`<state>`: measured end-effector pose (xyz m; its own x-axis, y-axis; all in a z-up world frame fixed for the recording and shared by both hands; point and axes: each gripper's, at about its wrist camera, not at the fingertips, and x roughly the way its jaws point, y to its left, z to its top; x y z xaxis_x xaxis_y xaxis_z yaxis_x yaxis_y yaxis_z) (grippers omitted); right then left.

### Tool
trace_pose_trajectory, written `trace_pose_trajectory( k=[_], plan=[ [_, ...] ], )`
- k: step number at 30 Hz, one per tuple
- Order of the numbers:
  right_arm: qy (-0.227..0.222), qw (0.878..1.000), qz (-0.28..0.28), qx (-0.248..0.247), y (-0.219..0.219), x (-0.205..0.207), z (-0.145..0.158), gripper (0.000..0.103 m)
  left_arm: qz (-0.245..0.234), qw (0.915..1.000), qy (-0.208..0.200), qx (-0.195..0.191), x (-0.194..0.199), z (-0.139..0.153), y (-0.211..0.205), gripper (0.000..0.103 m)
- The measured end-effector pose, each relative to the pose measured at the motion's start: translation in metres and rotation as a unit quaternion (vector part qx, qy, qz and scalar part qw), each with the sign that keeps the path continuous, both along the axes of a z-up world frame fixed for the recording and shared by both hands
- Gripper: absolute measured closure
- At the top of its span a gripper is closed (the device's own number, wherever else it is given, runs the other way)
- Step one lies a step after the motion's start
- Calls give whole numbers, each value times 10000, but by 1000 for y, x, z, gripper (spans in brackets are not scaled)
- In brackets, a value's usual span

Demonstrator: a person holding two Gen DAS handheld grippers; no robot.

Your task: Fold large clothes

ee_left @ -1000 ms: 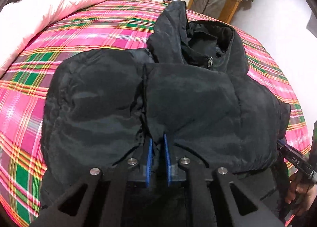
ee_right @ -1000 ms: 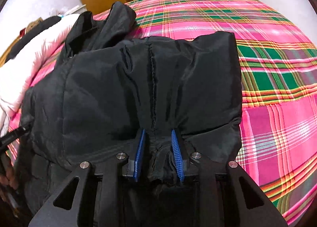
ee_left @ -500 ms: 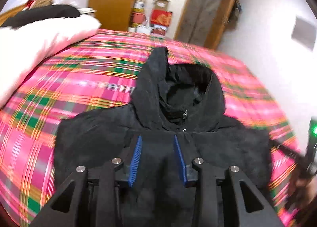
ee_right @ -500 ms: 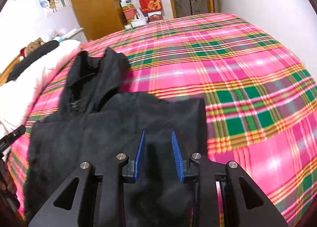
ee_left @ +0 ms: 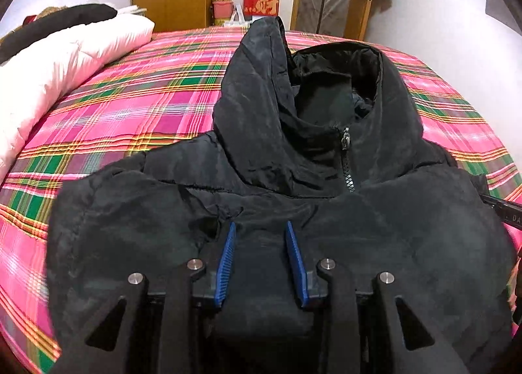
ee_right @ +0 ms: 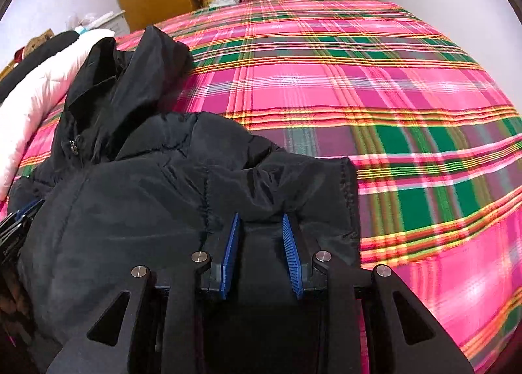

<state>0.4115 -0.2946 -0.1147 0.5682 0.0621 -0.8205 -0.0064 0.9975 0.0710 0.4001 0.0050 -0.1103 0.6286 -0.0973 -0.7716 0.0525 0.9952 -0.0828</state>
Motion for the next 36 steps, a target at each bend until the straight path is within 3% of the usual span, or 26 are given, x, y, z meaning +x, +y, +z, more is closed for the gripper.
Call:
trace_pose_trajectory(
  k=[3,6,9,13,21,26,29,33,36],
  plan=[
    [-404,9987,148,269,2,-30,35,75,-10,9997,-152,-187,-19,35,7,71],
    [-540,9971,349,394,11,-60,49,75,-181,9981,-501,-319,-56,60,11,71],
    [-399,9969,575,355,27,-74,38,75,-287,9986,-326,-305,-72,50,9,71],
    [145,9978,587,275,37,-68,2,75,-209,9990,349,-180,-61,8,6,70],
    [136,9977,607,260,36,-63,-6,74,-216,9990,289,-274,-58,4,8,68],
    [390,9970,635,222,34,-63,0,74,-108,9978,471,-456,-63,11,15,69],
    [215,9973,647,272,36,-69,29,73,-75,9969,442,-646,-70,30,20,69],
    [-58,9964,747,406,43,-71,58,56,-136,9978,192,-626,-71,60,24,66],
    [-30,9962,739,465,52,-59,62,56,-215,9982,117,-552,-60,73,25,59]
  ],
)
